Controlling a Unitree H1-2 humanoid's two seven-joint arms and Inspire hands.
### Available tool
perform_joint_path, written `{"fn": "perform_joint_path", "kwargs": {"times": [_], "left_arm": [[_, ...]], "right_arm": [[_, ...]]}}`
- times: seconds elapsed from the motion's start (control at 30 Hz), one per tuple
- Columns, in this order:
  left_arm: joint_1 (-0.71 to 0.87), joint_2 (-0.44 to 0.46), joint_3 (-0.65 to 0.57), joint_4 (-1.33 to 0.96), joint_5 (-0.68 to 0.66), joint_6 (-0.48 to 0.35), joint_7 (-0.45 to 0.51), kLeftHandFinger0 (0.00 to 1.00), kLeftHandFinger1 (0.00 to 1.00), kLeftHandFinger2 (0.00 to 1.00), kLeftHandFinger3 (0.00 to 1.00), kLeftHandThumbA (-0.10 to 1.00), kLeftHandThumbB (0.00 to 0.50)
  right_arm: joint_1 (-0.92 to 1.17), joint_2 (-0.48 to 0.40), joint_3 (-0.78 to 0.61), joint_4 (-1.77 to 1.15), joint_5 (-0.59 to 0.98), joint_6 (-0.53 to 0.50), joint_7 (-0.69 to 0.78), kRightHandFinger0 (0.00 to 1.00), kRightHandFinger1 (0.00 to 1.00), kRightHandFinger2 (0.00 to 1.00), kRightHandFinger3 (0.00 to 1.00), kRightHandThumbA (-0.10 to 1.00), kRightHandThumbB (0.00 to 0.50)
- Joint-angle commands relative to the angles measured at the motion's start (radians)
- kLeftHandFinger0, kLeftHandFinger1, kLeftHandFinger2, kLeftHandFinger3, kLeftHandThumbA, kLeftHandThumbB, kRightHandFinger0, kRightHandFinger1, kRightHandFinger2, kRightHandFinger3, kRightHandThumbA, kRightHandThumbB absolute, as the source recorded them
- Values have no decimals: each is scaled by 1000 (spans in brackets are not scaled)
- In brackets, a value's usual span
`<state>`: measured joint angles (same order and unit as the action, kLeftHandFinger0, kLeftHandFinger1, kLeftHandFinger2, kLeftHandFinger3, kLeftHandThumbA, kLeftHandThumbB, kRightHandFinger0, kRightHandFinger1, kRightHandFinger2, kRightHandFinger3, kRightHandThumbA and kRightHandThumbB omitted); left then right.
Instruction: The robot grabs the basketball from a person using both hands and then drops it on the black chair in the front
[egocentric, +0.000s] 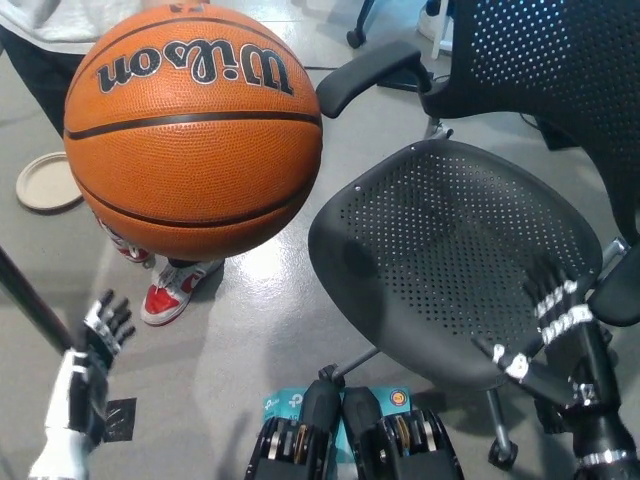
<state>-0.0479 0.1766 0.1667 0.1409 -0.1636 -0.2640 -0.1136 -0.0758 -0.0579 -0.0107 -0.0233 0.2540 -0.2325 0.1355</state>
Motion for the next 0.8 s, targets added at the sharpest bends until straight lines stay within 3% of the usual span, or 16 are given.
{"fn": "perform_joint_path", "kwargs": {"times": [0.0,0.23,0.37,0.77], "left_arm": [[-18,30,49,-127,-77,51,17,1000,1000,1000,1000,1000,187],[-123,73,110,-284,-134,179,33,1000,1000,1000,1000,1000,170],[-169,88,127,-325,-142,224,43,1000,1000,1000,1000,1000,172],[-276,98,123,-344,-119,330,51,1000,1000,1000,1000,1000,173]], "right_arm": [[-89,19,30,-73,42,74,25,1000,1000,1000,1000,1000,239],[-293,36,52,-51,62,178,24,1000,1000,1000,1000,1000,339],[-395,65,47,6,88,228,17,1000,1000,1000,1000,1000,334],[-591,98,-16,269,195,273,87,1000,1000,1000,1000,1000,417]]}}
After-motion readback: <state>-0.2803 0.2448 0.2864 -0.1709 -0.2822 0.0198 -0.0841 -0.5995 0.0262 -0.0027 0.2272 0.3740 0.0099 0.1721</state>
